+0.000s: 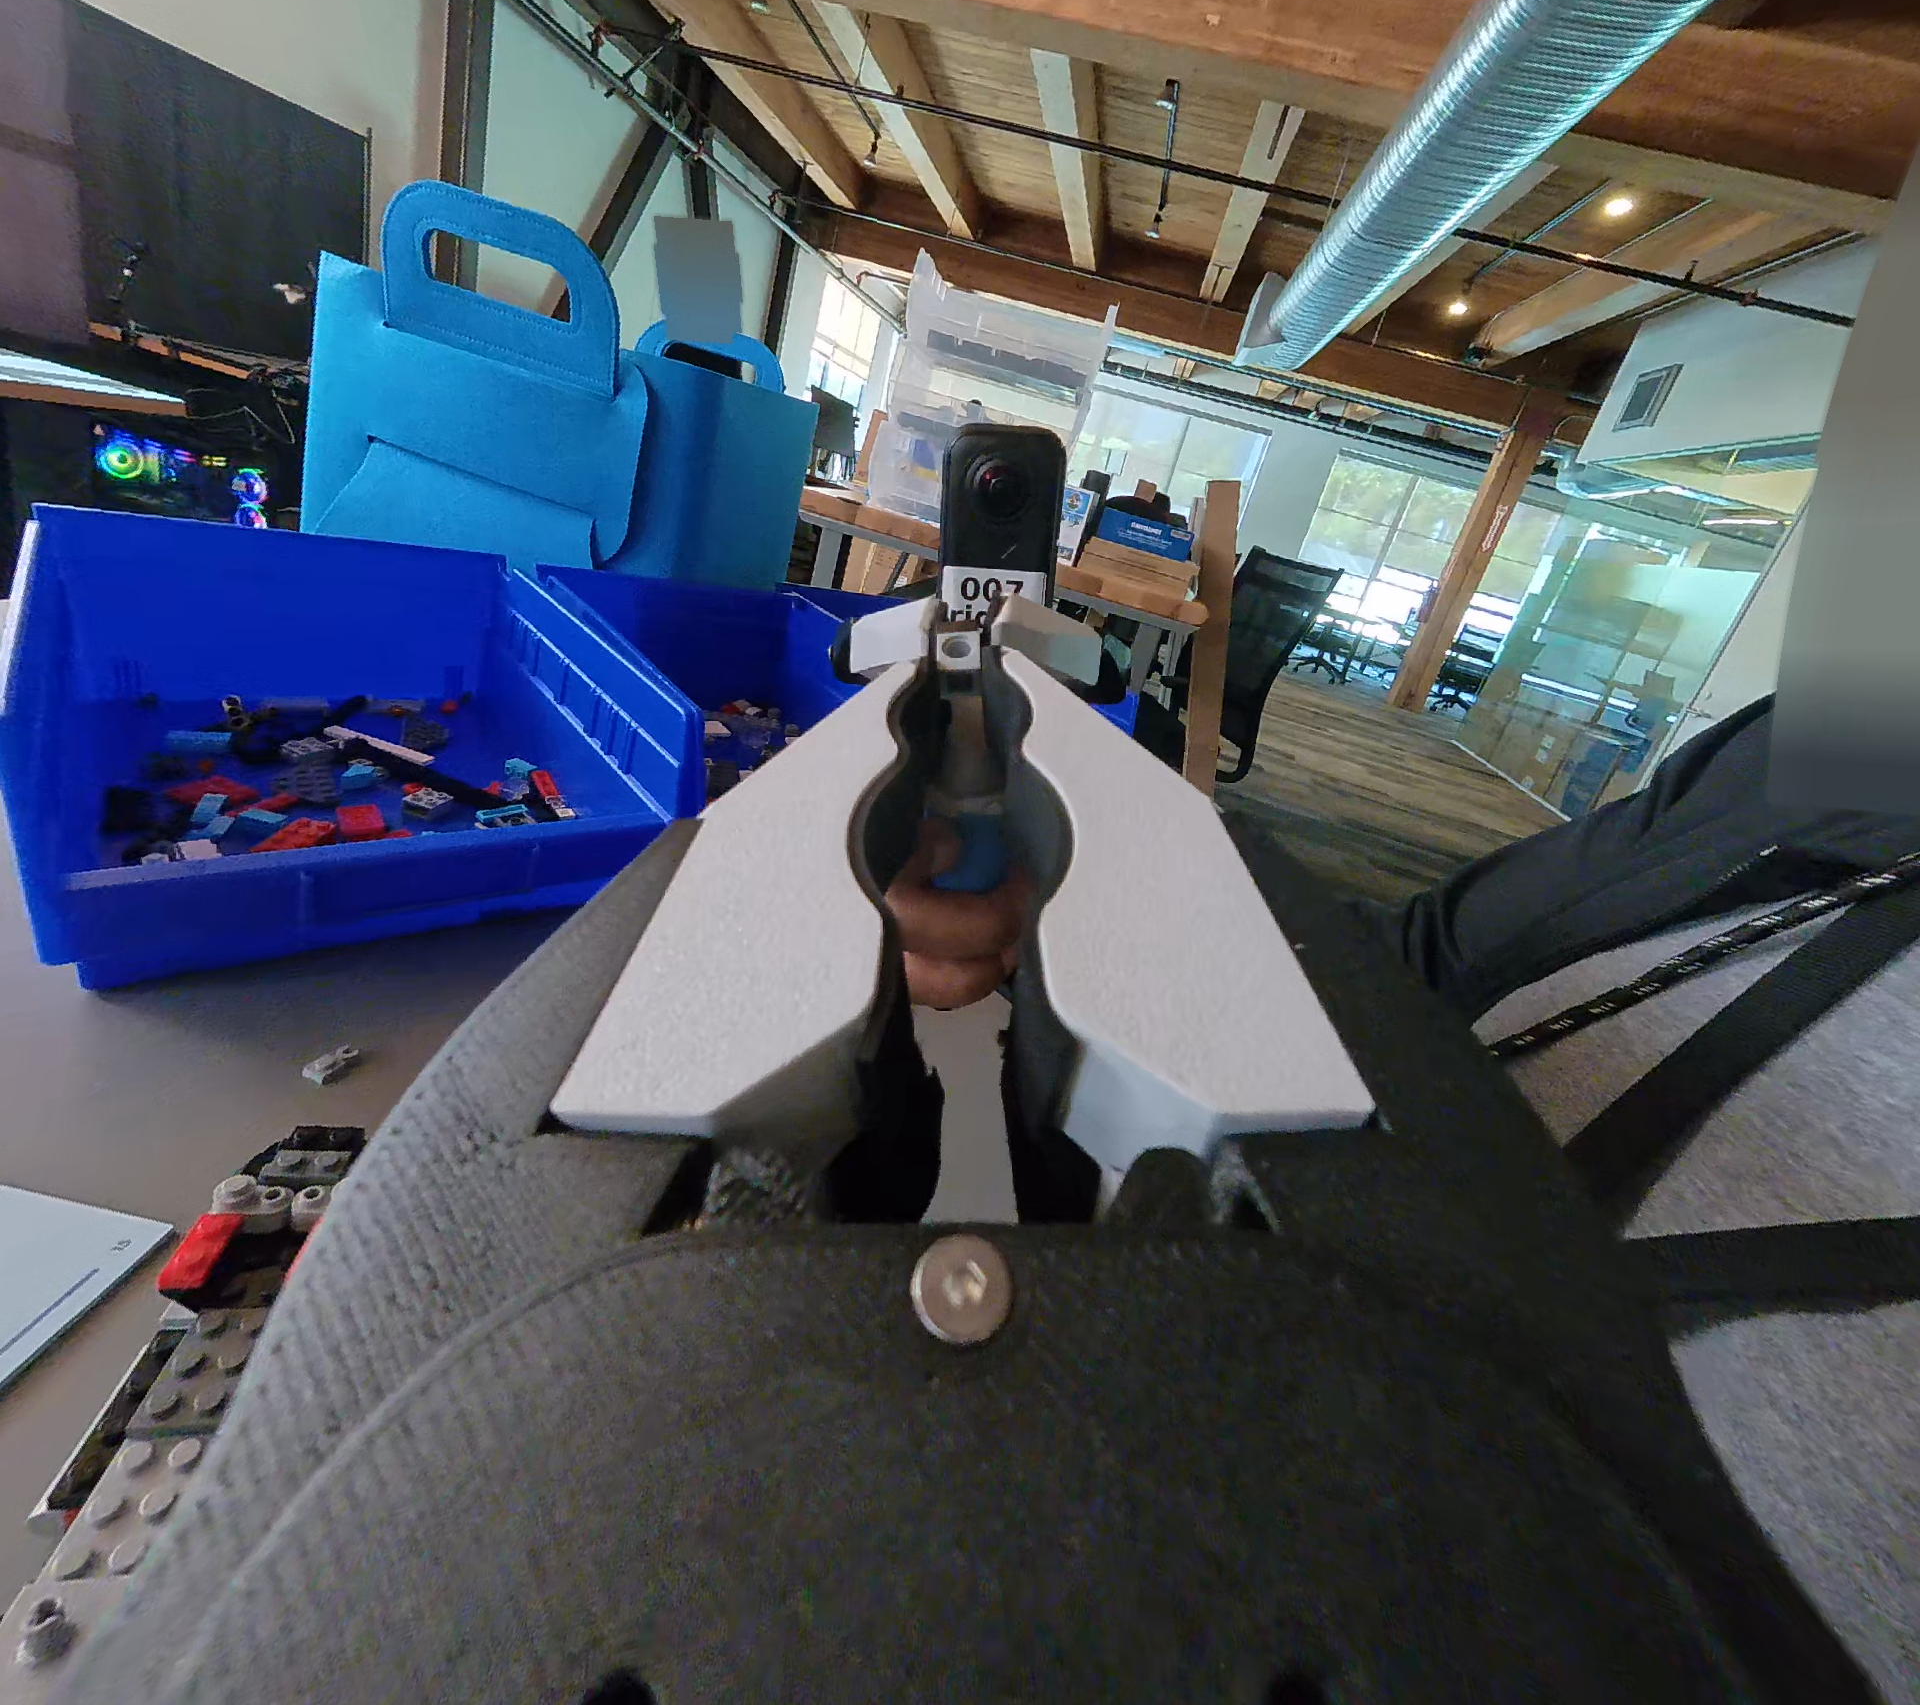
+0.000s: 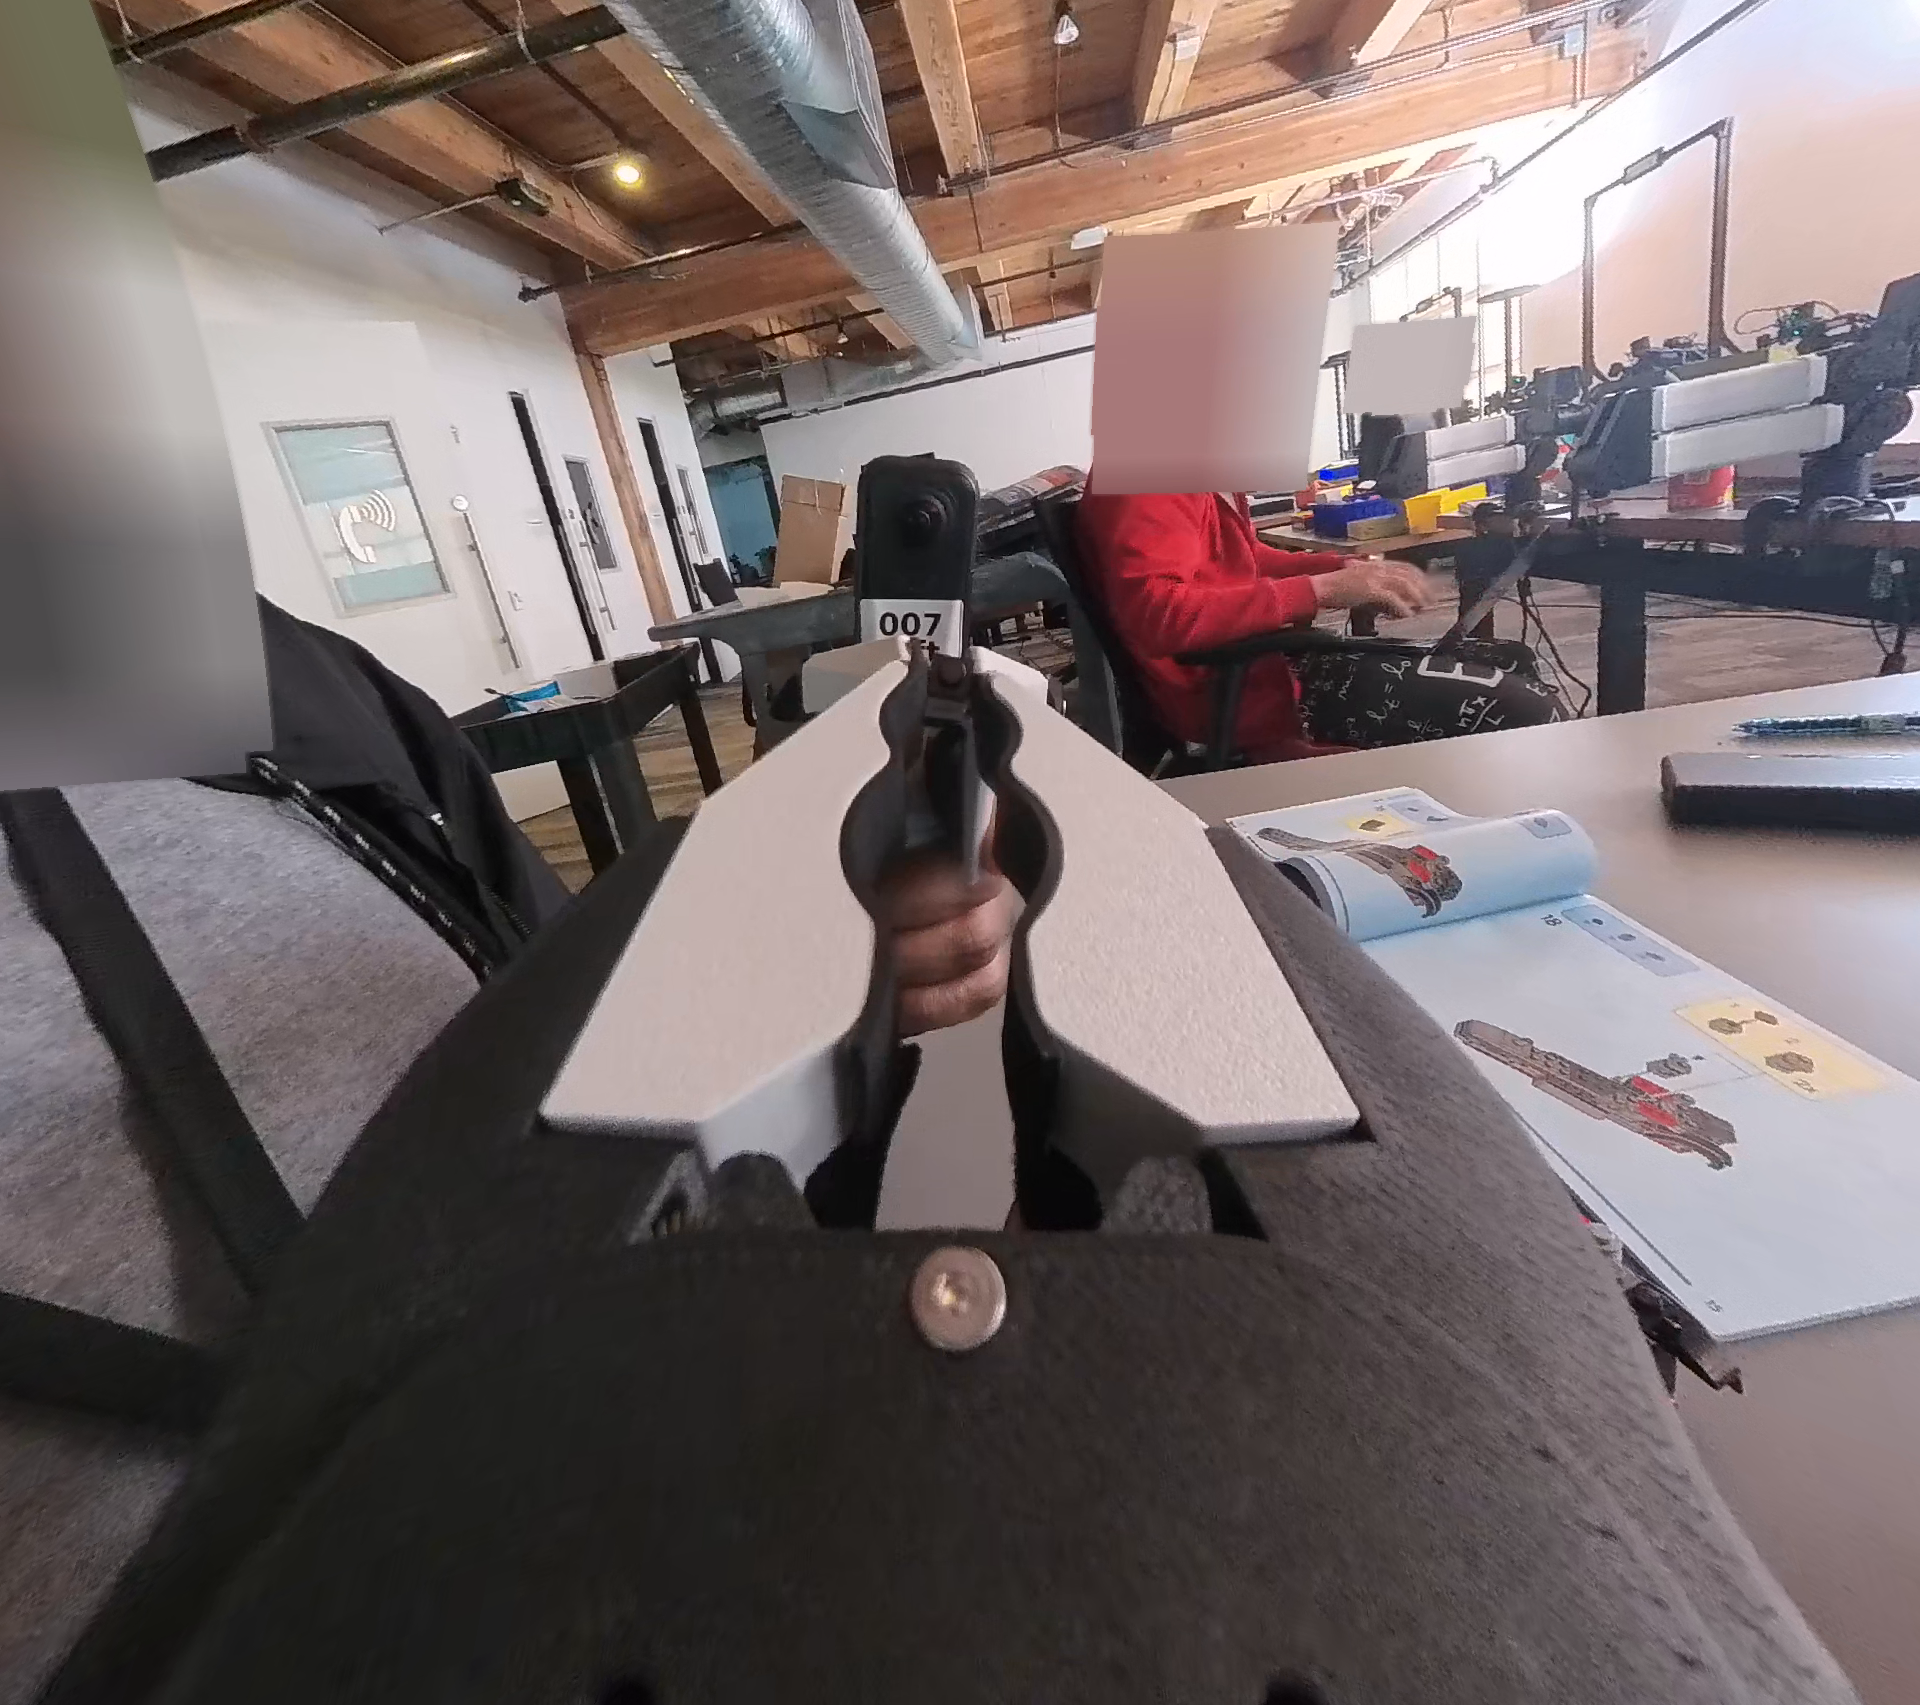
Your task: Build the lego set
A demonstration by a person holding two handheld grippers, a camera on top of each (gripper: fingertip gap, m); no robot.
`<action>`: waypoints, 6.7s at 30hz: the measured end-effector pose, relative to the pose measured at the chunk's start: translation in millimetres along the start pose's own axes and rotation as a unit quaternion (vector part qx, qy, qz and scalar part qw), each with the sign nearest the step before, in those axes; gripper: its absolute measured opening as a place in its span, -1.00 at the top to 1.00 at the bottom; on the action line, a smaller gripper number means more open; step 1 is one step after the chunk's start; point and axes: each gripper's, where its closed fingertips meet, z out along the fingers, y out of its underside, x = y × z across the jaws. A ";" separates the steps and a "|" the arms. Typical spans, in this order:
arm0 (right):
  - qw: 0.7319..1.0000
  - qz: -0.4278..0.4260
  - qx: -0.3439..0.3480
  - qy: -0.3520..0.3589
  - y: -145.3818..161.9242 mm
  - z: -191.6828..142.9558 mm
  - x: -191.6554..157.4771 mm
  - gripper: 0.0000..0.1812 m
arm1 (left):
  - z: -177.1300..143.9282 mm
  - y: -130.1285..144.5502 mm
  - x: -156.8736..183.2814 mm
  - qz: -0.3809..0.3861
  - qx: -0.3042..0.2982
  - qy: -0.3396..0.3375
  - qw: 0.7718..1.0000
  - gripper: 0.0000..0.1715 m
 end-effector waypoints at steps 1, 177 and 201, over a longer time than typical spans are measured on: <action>1.000 -0.003 0.000 0.000 -0.1 0.0 -0.3 0.91 | 0.1 -0.1 0.3 -0.001 -0.001 0.000 1.000 0.91; 0.985 -0.017 -0.082 0.150 -44.8 -27.3 63.9 0.92 | 44.8 -23.1 -49.6 0.092 0.075 0.011 0.993 0.91; 0.995 -0.092 -0.023 0.038 -67.8 -26.1 -1.8 0.92 | 49.6 -45.5 14.3 0.123 0.059 0.082 0.987 0.91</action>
